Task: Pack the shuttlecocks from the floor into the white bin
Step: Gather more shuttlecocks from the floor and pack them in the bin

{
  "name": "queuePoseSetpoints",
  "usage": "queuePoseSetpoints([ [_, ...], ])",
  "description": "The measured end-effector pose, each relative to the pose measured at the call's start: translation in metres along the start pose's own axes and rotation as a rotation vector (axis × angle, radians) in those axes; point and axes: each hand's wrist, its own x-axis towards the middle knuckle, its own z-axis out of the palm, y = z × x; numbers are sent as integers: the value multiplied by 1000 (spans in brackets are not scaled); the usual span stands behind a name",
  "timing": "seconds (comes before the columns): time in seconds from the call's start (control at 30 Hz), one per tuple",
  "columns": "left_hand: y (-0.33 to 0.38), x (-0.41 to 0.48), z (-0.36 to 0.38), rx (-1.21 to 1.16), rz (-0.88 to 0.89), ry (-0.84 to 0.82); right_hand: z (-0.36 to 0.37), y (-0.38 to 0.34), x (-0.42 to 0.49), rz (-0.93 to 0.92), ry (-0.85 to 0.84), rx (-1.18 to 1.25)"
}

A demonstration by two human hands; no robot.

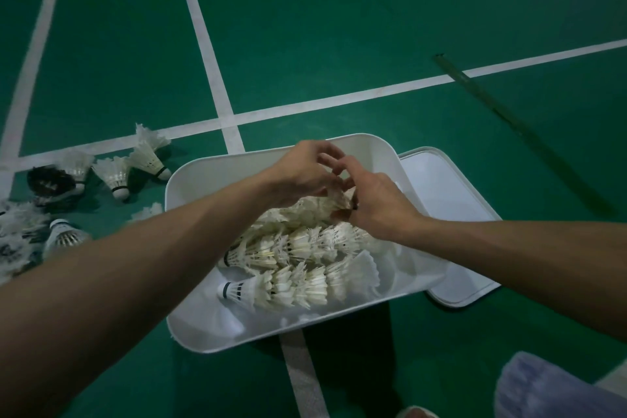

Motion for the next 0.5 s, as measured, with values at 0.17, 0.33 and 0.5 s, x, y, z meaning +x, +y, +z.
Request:
queuePoseSetpoints([
  [0.17, -7, 9, -4, 285, 110, 100, 4, 26, -3, 193, 63, 21],
  [0.33, -13, 11, 5, 578, 164, -56, 16, 35, -4, 289, 146, 101],
  [0.5, -12, 22, 9, 847, 170, -190, 26, 41, -3, 296, 196, 152],
])
